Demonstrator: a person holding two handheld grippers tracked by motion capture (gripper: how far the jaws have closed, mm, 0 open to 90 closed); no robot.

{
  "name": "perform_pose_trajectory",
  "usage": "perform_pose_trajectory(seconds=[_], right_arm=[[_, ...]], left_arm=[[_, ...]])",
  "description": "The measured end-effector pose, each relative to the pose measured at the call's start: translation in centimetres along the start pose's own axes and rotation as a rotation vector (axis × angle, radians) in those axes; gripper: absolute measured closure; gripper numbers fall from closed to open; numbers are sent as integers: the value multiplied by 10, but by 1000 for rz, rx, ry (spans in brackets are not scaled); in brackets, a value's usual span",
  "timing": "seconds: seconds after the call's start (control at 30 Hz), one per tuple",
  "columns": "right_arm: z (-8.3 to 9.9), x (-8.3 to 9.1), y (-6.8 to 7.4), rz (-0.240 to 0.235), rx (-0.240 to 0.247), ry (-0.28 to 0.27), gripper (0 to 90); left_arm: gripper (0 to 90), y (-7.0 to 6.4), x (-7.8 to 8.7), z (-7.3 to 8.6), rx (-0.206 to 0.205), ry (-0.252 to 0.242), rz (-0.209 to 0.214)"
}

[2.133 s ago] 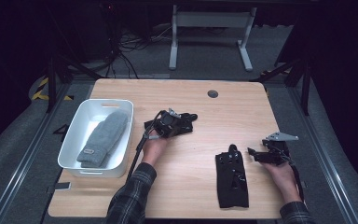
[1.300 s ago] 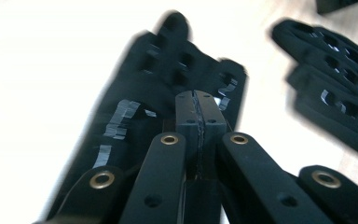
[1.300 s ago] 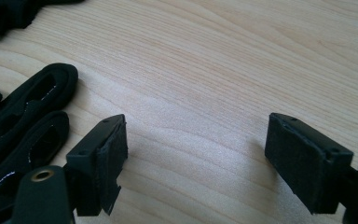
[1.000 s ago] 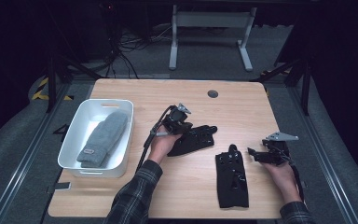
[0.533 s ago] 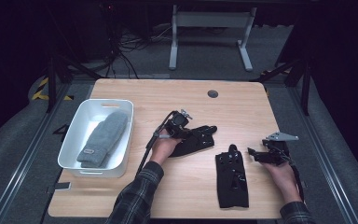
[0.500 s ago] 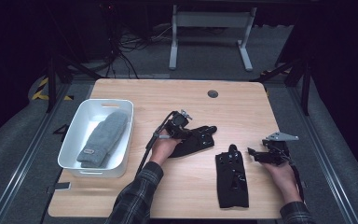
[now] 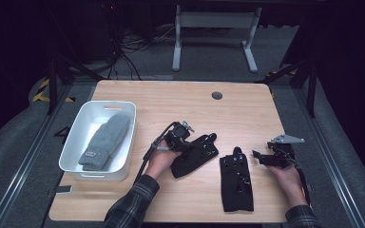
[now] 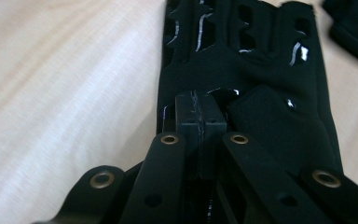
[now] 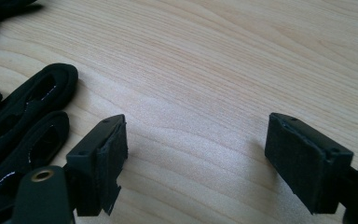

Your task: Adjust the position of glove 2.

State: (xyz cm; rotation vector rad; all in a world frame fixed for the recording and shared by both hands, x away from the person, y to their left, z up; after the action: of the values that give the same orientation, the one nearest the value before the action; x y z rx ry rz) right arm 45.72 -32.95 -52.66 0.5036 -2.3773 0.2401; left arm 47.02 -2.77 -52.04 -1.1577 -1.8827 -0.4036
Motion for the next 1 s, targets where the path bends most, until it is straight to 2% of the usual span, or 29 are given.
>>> perform_pose_trajectory(seconds=[0.13,0.37,0.57,0.67,0.73,0.8,0.83,0.87,0.9,0.93,1.0], right_arm=[[0,0,0,0,0,0,218],[0,0,0,1,0,-1,218],[0,0,0,1,0,-1,218],[0,0,0,1,0,-1,218],[0,0,0,1,1,-1,218],[0,0,0,1,0,-1,219],[0,0,0,1,0,-1,219],[0,0,0,0,2,-1,218],[0,0,0,0,2,-1,218],[0,0,0,0,2,0,219],[0,0,0,0,2,0,219]], left_arm=[[900,-11,6,12,-12,0,23],[899,-28,13,29,-6,-8,76],[899,-47,20,45,-26,-2,101],[898,-52,21,50,-22,-13,111],[879,-57,25,52,-34,-21,104],[821,-57,27,51,-30,-34,100],[821,-56,29,51,-28,-43,91],[766,-54,32,51,-28,-54,78],[766,-52,35,51,-23,-63,68],[718,-50,37,51,-16,-72,61],[694,-43,40,55,2,-77,36]])
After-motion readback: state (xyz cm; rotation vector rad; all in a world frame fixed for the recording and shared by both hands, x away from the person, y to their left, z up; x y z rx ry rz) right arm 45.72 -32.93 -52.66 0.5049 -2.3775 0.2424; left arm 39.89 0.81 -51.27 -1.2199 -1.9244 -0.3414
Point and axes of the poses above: each handheld gripper's, and its own axes: x roughly backward along the jaws, z roughly out of its underside, y roughly to its left, the point moved 9 cm from there along -x, roughly forward along the jaws, and after that the axes turned 1 degree about z, right-handed, at the moved point
